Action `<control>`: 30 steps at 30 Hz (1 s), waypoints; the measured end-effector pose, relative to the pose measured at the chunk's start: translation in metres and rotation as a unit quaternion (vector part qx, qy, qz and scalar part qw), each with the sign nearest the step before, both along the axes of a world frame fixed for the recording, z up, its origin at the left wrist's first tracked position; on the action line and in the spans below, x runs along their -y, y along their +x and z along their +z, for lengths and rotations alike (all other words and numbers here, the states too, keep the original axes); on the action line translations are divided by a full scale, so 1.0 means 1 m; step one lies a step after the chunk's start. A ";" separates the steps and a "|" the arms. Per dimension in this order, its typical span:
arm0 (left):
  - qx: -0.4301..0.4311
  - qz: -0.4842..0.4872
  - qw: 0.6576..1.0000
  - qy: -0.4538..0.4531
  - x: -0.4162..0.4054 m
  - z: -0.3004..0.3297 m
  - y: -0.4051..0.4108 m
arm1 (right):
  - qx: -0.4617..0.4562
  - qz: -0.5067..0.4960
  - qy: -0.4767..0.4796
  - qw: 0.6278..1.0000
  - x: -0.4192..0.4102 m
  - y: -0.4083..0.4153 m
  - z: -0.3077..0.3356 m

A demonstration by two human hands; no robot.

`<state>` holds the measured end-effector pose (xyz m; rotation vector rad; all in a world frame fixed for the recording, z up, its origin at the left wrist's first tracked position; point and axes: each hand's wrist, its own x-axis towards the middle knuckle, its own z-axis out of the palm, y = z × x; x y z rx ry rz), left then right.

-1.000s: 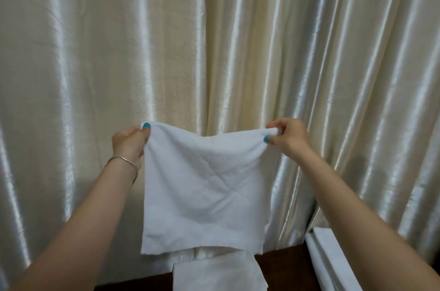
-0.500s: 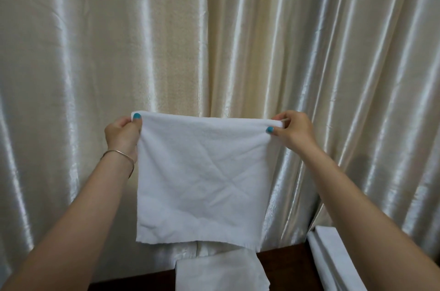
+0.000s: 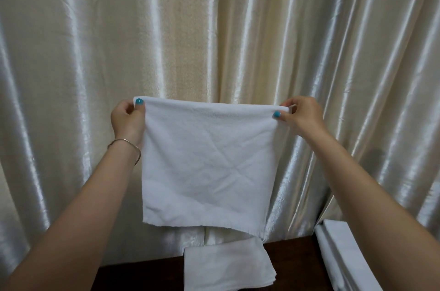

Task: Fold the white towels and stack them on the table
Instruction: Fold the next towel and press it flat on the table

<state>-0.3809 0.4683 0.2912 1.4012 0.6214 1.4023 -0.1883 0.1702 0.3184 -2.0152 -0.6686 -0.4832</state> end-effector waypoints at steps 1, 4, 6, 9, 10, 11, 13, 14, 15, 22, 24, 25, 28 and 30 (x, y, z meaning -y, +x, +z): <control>-0.004 -0.004 1.000 0.006 -0.003 -0.001 -0.001 | -0.001 -0.001 -0.010 1.000 -0.001 0.001 0.001; -0.004 0.000 1.000 0.026 -0.004 -0.003 -0.003 | -0.002 0.001 -0.032 0.999 -0.002 0.000 0.004; -0.001 0.010 0.999 0.045 0.000 -0.003 -0.003 | -0.004 0.006 -0.038 0.999 -0.003 0.000 0.006; -0.005 0.020 0.997 0.079 0.001 -0.003 -0.005 | -0.010 0.022 -0.039 0.999 -0.007 0.003 0.008; -0.016 0.020 0.995 0.093 0.000 -0.003 -0.006 | -0.012 0.031 -0.048 0.998 -0.008 0.004 0.009; -0.029 0.017 0.994 0.109 -0.001 -0.002 -0.007 | -0.018 0.040 -0.056 0.997 -0.009 0.006 0.009; -0.056 0.007 0.988 0.145 -0.002 -0.002 -0.010 | -0.033 0.059 -0.052 0.996 -0.010 0.008 0.006; -0.073 0.003 0.984 0.164 -0.003 -0.003 -0.010 | -0.036 0.063 -0.044 0.996 -0.010 0.009 0.004; -0.094 -0.004 0.980 0.176 -0.003 -0.003 -0.011 | -0.039 0.068 -0.033 0.996 -0.011 0.011 0.002; -0.198 -0.178 0.959 0.096 -0.023 -0.023 -0.021 | -0.051 0.125 -0.020 0.991 -0.016 0.013 -0.009; -0.203 -0.190 0.960 0.044 -0.030 -0.031 -0.028 | -0.122 0.161 -0.026 0.979 -0.011 0.018 -0.011; -0.192 -0.194 0.962 0.017 -0.034 -0.035 -0.029 | -0.158 0.167 -0.032 0.973 -0.009 0.021 -0.013; -0.185 -0.194 0.963 0.001 -0.032 -0.042 -0.033 | -0.192 0.122 -0.095 0.969 -0.007 0.028 -0.021; -0.196 -0.183 0.963 0.028 -0.026 -0.044 -0.033 | -0.213 0.087 -0.090 0.969 -0.009 0.029 -0.027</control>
